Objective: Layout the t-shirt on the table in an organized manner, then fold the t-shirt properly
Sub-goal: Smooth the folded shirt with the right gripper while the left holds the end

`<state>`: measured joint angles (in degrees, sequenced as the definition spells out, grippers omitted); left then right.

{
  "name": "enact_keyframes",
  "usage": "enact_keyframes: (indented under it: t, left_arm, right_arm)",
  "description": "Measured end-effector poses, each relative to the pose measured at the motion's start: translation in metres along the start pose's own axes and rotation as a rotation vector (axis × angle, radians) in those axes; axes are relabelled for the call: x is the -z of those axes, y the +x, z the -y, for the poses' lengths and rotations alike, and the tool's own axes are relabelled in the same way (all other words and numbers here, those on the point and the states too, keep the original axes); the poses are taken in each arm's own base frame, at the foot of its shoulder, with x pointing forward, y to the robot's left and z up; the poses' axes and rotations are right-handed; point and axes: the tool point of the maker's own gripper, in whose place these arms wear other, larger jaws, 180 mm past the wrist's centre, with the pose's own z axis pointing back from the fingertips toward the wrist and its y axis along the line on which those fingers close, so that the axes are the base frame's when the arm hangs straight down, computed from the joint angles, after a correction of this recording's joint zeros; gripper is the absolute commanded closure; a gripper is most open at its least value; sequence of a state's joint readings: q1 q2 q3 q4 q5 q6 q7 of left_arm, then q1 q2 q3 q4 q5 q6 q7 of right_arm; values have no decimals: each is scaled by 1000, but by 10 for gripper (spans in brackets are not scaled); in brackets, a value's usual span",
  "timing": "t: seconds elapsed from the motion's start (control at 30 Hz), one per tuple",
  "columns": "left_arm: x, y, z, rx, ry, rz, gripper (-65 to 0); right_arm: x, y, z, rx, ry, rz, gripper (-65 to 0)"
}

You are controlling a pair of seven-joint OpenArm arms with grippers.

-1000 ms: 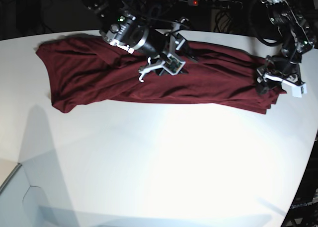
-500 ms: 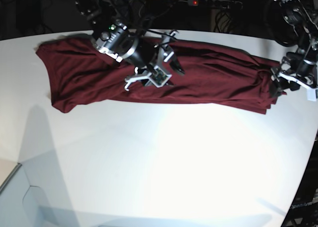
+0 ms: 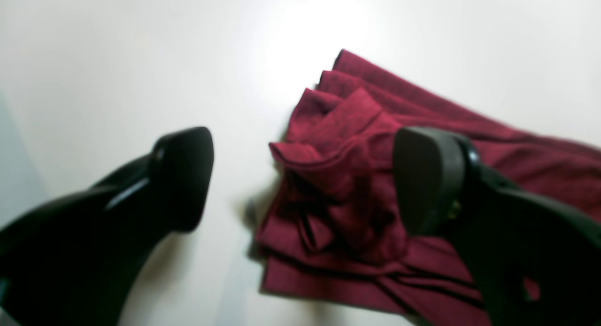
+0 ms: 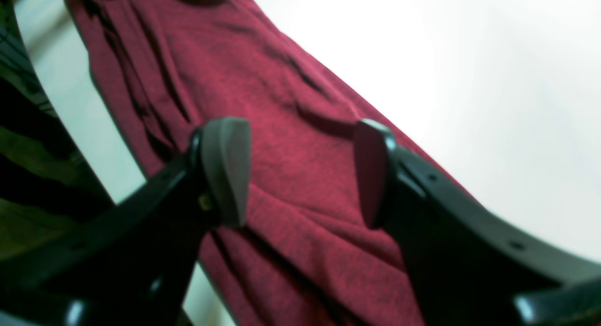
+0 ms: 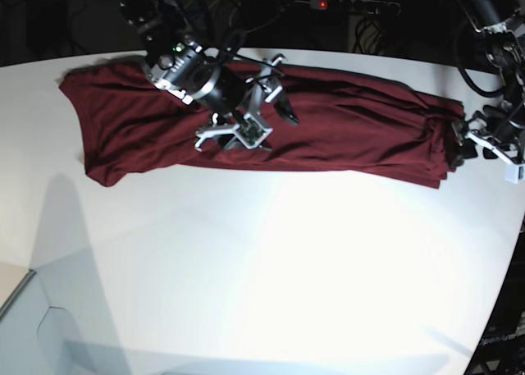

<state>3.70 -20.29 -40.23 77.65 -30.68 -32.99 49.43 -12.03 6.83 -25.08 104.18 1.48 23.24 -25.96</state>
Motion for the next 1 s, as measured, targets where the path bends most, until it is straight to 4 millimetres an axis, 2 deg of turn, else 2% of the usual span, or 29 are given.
enact_keyframes:
  t: [0.17,0.33,0.63,0.7,0.87,0.93,1.0]
  left_arm:
    - [22,-18,18,66,-52,-33,-584]
    - [31,-33,27,71,-83,-69,-584]
    - [40,-32,26,9,-110,-37,-573]
    - [42,-32,24,0,-109,-37,-519]
    - [43,-38,22,-16,-105,-48,-210]
    - [44,-40,21,-29,-107,-50,-146]
    - [45,-40,22,-39,-112,-48,-137]
  right_arm:
    - [0,0,-1,1,2,0,-354]
    - [0,0,0,1,1,0,-354]
    - [0,1,1,-2,0,3,-354]
    - [1,2,1,-5,-2,5,-354]
    - [1,4,3,-8,-3,8,-354]
    - [1,4,3,-8,-3,9,-354]
    - [1,4,3,-8,-3,9,-354]
